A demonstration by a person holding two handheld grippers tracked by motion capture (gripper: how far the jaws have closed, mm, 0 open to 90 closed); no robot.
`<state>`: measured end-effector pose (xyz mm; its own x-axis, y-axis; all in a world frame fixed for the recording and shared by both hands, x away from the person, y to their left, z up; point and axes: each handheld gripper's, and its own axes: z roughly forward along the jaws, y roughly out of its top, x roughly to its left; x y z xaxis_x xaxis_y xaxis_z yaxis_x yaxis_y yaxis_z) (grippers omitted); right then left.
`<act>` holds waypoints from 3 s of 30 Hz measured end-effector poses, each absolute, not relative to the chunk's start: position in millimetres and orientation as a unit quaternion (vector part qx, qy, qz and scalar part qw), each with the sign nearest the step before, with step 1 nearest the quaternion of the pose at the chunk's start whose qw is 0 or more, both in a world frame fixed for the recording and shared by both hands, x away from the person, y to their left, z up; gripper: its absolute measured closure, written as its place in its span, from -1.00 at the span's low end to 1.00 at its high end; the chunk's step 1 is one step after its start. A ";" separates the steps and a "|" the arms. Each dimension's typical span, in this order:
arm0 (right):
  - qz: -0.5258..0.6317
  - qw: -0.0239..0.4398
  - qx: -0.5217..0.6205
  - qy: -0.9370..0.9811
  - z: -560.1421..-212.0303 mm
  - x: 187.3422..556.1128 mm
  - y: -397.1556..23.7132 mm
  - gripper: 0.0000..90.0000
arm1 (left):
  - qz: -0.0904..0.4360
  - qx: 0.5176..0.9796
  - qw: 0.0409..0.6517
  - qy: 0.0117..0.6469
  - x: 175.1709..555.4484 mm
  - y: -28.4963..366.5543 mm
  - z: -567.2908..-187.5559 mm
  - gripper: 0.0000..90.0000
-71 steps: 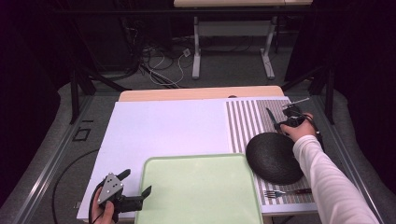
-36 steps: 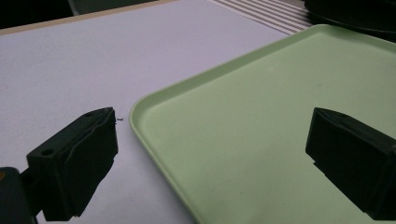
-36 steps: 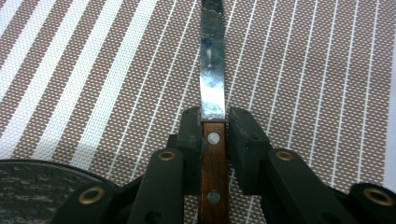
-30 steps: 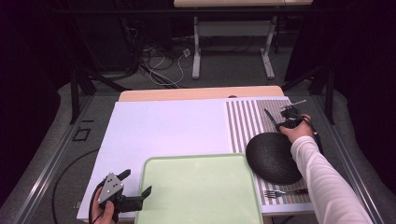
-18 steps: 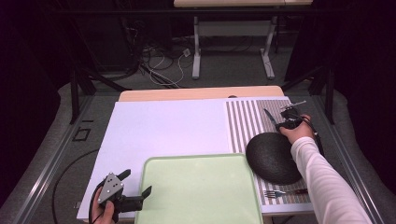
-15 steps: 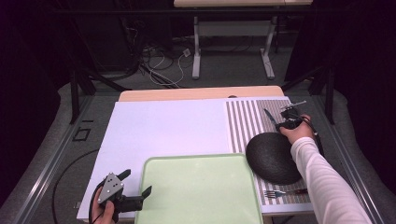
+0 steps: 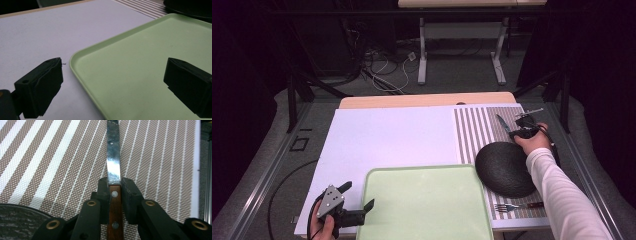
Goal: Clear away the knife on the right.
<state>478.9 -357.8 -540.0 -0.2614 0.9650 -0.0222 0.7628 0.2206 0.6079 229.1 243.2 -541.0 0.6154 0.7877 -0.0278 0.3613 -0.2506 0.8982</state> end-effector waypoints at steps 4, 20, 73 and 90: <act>0.255 0.203 0.577 0.749 -536.0 477.8 -364.2 0.72 | 0.222 0.759 0.481 0.378 229.0 243.1 -540.9 -0.94; 0.250 0.199 0.581 0.749 -520.1 465.2 -382.1 0.72 | 0.222 0.760 0.480 0.378 229.0 243.2 -540.8 -0.94; 0.302 0.169 0.519 0.781 -473.0 339.5 -352.4 0.72 | 0.226 0.761 0.483 0.370 228.3 241.7 -539.1 -0.94; 0.320 0.164 0.496 0.790 -475.1 293.1 -330.2 0.72 | 0.224 0.761 0.485 0.368 227.9 241.0 -538.9 -0.94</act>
